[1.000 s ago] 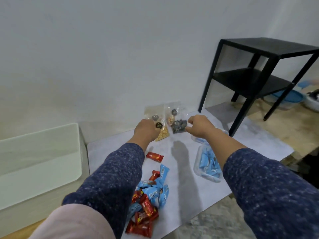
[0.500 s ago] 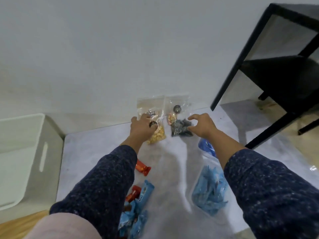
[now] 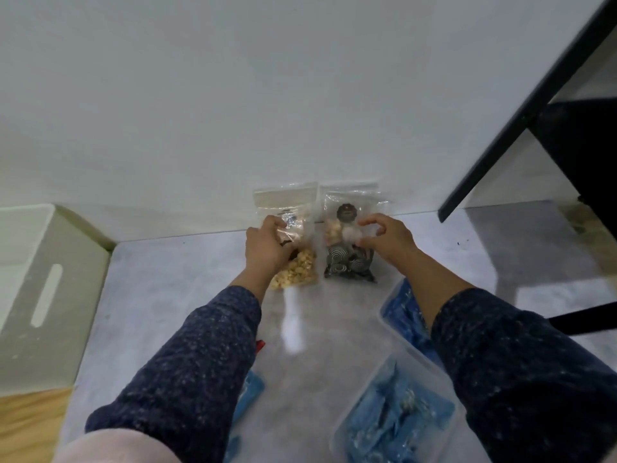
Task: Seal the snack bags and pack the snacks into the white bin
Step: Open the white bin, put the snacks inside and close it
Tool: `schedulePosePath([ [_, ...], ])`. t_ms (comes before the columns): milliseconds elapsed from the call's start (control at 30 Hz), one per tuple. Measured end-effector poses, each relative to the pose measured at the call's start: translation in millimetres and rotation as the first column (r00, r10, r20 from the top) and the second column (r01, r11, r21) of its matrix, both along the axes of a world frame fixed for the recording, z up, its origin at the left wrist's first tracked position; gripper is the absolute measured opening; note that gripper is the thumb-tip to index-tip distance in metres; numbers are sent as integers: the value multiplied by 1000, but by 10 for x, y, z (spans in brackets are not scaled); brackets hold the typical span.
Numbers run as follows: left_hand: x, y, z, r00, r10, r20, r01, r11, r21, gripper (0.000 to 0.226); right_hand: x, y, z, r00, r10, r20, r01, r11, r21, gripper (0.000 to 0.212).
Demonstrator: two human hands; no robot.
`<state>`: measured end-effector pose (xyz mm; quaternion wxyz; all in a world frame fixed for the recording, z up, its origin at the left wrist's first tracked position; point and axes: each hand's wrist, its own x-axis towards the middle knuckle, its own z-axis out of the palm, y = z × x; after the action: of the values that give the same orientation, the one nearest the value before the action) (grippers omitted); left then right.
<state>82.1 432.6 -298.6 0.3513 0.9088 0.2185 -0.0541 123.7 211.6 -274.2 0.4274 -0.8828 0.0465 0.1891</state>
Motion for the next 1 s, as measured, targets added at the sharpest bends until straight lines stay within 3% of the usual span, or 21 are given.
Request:
schedulePosePath([
  [100,-24,4,43,998,58,1,-58,997,-52,24,15,49,-7,999,-8,41,6,999,53,32],
  [333,-206,100,251,996,94,2,-91,961,-263,28,-79,230,43,999,-29,23,26,991,135,46],
  [500,-448,372,477,996,71,51,-49,938,-345,25,-314,452,245,997,-69,43,58,974,221,37],
  [733,-974,1105,1018,979,40,201,48,909,-414,22,-877,1089,864,979,-103,177,48,956,290,26],
  [833,-1243,1516,1325,964,5,265,107,906,-409,26,-1176,1480,1163,959,-132,252,44,943,330,31],
  [1000,-1700,2201,1701,916,52,397,126,904,-409,17,-1617,2203,1563,946,-111,306,-23,915,402,27],
])
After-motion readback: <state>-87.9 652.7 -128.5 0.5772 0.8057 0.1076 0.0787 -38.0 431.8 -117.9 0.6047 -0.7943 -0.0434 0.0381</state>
